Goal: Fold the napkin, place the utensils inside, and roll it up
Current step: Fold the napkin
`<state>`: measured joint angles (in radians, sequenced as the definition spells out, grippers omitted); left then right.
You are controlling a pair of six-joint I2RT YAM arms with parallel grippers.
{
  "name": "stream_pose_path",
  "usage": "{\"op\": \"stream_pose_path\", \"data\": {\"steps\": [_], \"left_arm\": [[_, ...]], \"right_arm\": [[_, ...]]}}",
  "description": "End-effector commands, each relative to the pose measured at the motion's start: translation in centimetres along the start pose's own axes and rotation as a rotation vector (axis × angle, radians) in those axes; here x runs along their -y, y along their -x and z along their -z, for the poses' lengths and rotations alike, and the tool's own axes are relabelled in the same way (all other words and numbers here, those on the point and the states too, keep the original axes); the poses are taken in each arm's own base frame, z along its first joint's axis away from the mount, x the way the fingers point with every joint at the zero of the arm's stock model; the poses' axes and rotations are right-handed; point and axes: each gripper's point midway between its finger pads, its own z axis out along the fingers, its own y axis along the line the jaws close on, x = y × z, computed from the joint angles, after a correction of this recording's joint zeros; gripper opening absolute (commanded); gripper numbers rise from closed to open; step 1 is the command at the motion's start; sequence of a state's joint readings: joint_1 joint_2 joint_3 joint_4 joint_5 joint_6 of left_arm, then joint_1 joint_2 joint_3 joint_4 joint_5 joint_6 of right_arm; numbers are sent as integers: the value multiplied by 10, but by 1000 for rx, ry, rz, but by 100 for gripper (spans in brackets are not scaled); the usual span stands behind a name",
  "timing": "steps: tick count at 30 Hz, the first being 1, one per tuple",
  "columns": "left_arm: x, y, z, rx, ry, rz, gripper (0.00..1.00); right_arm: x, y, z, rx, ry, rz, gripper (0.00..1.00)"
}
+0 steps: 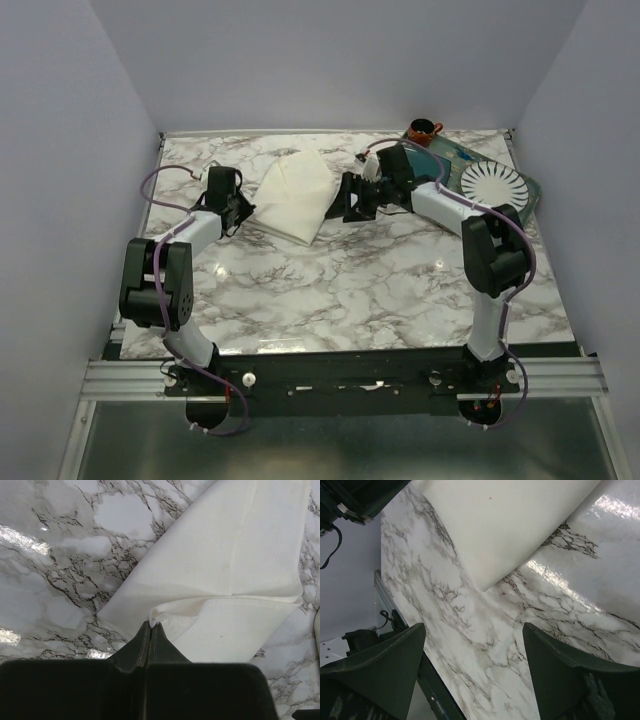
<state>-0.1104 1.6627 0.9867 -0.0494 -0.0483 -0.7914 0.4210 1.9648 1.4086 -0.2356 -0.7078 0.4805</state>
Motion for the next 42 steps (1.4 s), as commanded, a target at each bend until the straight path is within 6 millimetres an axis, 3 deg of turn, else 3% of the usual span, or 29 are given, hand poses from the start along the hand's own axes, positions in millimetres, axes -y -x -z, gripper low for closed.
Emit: {"op": "stream_pose_path", "data": {"steps": [1, 7, 9, 10, 11, 13, 14, 15, 19, 23, 24, 26, 28, 29, 31, 36, 42], "left_arm": [[2, 11, -3, 30, 2, 14, 0], [-10, 16, 0, 41, 64, 15, 2], [-15, 16, 2, 38, 94, 16, 16], [-20, 19, 4, 48, 121, 14, 26], [-24, 20, 8, 42, 149, 4, 42], [-25, 39, 23, 113, 184, -40, 56], [-24, 45, 29, 132, 188, -48, 68], [-19, 54, 39, 156, 175, -55, 71], [7, 53, 51, 124, 57, -62, 67], [43, 23, 37, 15, -146, -16, 44], [52, 7, 32, -47, -211, -8, 41], [58, -1, 24, -78, -247, 18, 30], [49, -10, 13, -102, -213, 35, 26], [49, -5, 10, -84, -203, 30, 24], [30, -6, 0, -75, -112, 3, 24], [9, -3, -13, -71, -47, 24, 23], [-12, -2, -23, -58, 40, -14, 24]], "right_arm": [[-20, 11, -19, -15, 82, 21, 81], [-27, 15, -36, -27, 105, 27, 78], [-26, 16, -39, -30, 107, 21, 79], [-27, 20, -39, -25, 110, 22, 79], [-26, 21, -41, -25, 109, 21, 79], [-24, 25, -42, -15, 100, 28, 79], [-24, 27, -44, -10, 100, 33, 79], [-24, 29, -45, -7, 99, 33, 80], [-25, 36, -52, -5, 111, 28, 80], [-22, 47, -59, 13, 111, 25, 79], [-25, 53, -60, 23, 118, 32, 78], [-22, 55, -66, 24, 124, 20, 75], [-16, 59, -73, 34, 114, 16, 70], [-16, 61, -76, 40, 115, 18, 68], [-10, 65, -82, 45, 112, 17, 62], [17, 70, -101, 54, 86, 1, 59], [55, 78, -101, 72, 46, -74, 59]]}}
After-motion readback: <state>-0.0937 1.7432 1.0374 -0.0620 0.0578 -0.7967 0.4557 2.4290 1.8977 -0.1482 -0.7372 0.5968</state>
